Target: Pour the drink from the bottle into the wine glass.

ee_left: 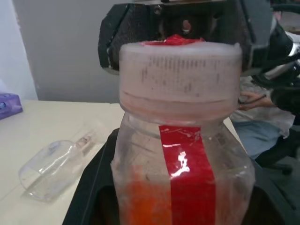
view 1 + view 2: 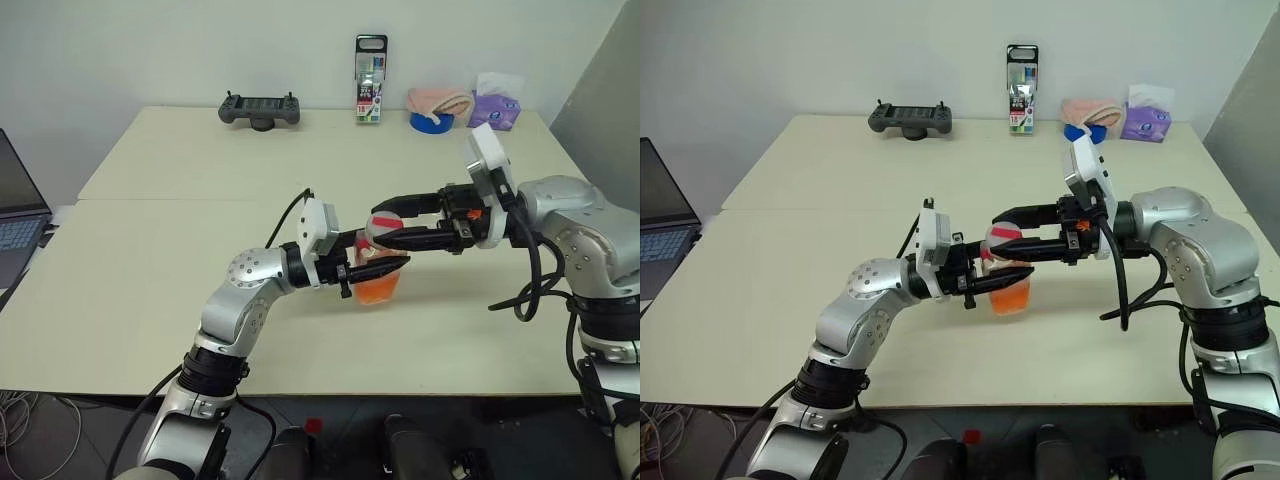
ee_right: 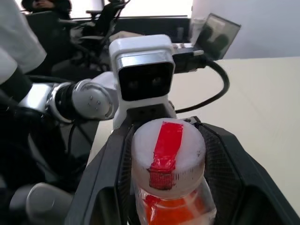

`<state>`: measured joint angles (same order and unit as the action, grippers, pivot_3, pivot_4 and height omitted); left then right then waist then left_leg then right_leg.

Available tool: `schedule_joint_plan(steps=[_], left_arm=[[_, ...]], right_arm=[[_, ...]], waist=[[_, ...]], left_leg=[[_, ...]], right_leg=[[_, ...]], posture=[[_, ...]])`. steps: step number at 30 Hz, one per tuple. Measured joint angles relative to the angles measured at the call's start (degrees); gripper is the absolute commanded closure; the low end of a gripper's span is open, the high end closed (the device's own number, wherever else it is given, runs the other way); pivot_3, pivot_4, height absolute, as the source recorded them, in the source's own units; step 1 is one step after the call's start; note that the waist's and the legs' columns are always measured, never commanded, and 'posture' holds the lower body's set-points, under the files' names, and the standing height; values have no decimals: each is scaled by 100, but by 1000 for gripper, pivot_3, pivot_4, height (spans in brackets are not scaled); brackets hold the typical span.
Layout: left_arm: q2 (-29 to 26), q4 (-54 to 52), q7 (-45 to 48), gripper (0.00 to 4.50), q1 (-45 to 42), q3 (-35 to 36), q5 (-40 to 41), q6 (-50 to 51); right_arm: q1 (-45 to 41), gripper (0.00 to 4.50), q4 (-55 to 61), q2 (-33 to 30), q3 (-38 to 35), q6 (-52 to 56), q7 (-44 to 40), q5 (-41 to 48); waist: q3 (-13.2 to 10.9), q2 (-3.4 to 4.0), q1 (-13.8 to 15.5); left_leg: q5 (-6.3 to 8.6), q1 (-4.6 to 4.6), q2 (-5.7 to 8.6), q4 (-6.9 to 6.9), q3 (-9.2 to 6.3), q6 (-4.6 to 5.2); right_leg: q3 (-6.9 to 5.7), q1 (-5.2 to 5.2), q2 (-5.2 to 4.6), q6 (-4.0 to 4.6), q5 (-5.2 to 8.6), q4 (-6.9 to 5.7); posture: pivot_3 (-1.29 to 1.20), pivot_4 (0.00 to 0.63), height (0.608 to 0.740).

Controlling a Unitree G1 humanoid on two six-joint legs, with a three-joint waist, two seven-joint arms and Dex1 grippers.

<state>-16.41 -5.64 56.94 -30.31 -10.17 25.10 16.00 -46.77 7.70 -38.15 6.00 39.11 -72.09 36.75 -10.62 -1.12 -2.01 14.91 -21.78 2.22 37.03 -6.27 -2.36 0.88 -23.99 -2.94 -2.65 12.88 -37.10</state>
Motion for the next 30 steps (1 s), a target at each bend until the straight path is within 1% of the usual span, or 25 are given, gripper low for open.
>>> schedule_joint_plan(steps=[3, 7, 10, 12, 15, 18, 21, 25, 30], left_arm=[[-40, 5, -7, 2651, 25, -56, -112, -4], [-76, 14, -124, 2659, 27, -44, -171, -29], [-69, 25, -257, 2659, 27, 7, -174, -28], [-49, 27, -288, 2660, 27, 6, -178, -25], [-8, 29, -285, 2662, 27, -42, -184, -34], [17, 62, -271, 2662, 32, -76, -192, -37], [34, 165, -298, 2663, 33, -70, -195, -36], [110, 169, -370, 2668, 35, -70, -188, -34], [137, 207, -354, 2669, 18, -68, -183, -44]], right_arm=[[-145, 2671, -307, 0, 186, -277, -352, -232], [-266, 1296, -459, 30, 215, -437, -559, -376], [-262, 211, -437, 168, 210, -570, -543, -400], [-237, 198, -323, 279, 196, -615, -447, -392], [-7, 198, -12, 245, 49, -459, -207, -279], [324, 198, 426, 215, -195, -222, 229, -139], [548, 198, 927, 295, -575, 167, 1109, 18], [894, 198, 2011, 507, -980, 1160, 2705, 255], [1276, 198, 2950, 563, -1153, 2038, 3802, 685]], waist=[[0, 0, 6], [0, 0, 33], [0, 0, 31], [0, 0, 32], [0, 0, 44], [0, 0, 56], [0, 0, 62], [0, 0, 65], [0, 0, 65]], left_leg=[[-1, -8, 5, 2, 1, -1], [-1, -13, 8, 4, 0, -2], [0, -13, 8, 3, 1, -2], [-1, -13, 8, 2, -3, -2], [-1, -15, 8, 3, -6, -3], [0, -16, 8, 4, -2, -3], [-1, -16, 9, 5, -2, -3], [-1, -16, 8, 4, -5, -3], [-1, -16, 10, 7, 0, -3]], right_leg=[[4, -5, -7, 9, -6, 2], [5, -5, -18, 8, -6, 8], [6, -6, -19, 8, -6, 9], [2, -7, -18, 8, -6, 6], [2, -6, -20, 9, -7, 6], [7, -6, -23, 8, -7, 8], [6, -7, -21, 8, -7, 6], [6, -8, -20, 8, -7, 3], [9, -5, -20, 8, -6, 5]], posture=[[0, 150, 740], [0, 150, 740], [0, 150, 740], [0, 150, 740], [0, 150, 740], [0, 150, 740], [0, 150, 740], [0, 150, 740], [0, 150, 740]])
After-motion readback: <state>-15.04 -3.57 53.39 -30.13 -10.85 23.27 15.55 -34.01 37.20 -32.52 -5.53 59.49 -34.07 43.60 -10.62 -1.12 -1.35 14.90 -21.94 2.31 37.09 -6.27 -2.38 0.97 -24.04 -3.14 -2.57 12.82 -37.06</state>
